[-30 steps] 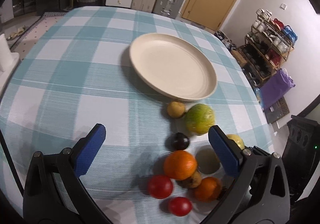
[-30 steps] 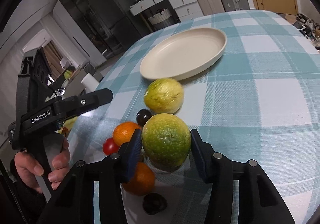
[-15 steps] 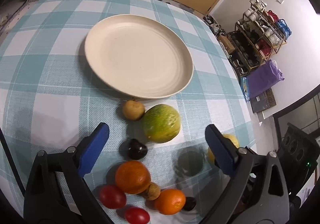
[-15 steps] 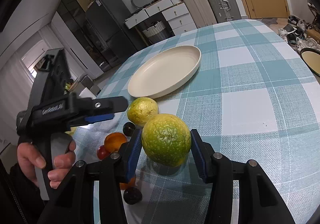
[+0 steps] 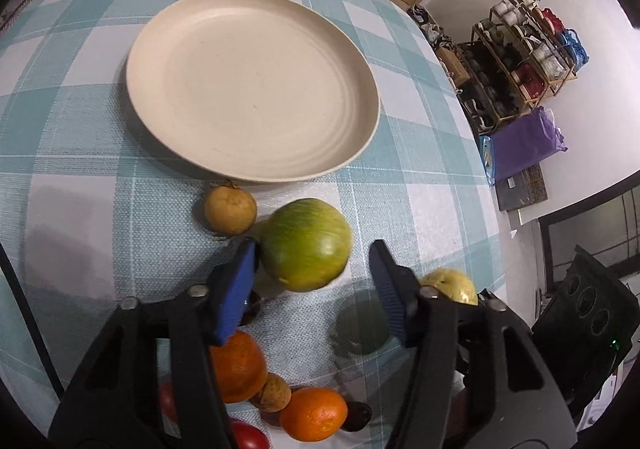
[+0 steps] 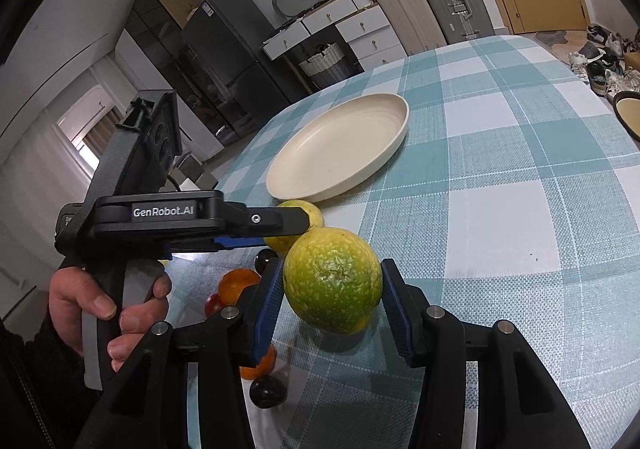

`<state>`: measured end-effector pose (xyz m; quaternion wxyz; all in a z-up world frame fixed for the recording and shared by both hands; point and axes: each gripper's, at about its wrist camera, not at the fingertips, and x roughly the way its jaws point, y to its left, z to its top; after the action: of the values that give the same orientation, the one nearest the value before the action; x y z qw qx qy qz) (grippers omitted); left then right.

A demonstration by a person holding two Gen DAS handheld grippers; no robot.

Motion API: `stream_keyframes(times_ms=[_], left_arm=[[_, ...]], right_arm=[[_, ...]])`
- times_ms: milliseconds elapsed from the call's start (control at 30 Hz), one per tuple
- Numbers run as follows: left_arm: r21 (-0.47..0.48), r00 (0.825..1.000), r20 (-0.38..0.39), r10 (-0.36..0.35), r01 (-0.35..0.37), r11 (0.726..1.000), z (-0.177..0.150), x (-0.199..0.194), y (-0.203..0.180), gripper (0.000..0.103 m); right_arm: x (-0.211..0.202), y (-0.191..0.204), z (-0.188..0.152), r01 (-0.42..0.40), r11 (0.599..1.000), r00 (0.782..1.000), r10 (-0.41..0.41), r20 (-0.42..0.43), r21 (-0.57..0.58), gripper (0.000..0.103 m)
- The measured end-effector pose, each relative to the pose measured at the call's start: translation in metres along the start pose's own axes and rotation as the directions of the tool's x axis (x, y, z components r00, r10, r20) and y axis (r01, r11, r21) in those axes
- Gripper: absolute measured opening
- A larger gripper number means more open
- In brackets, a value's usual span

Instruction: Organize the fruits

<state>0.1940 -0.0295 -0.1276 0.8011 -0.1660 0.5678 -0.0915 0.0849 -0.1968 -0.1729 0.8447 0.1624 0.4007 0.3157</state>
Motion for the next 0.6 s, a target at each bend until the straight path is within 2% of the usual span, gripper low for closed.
stream_keyframes(times_ms=[300, 600], left_arm=[[0.037, 1.000, 0.022, -0.010, 0.009, 0.999, -0.001, 0.007, -0.011, 0.045], [0.062, 0.996, 0.069, -0.054, 0.050, 0.997, -0.010, -0.022, -0.014, 0.045]], right_arm=[[0.000, -0.007, -0.001, -0.002, 1.000, 1.000, 0.002, -0.002, 0.016, 0.049], [-0.007, -0.008, 0.003, 0.017, 1.000, 1.000, -0.018, 0.016, 0.018, 0.049]])
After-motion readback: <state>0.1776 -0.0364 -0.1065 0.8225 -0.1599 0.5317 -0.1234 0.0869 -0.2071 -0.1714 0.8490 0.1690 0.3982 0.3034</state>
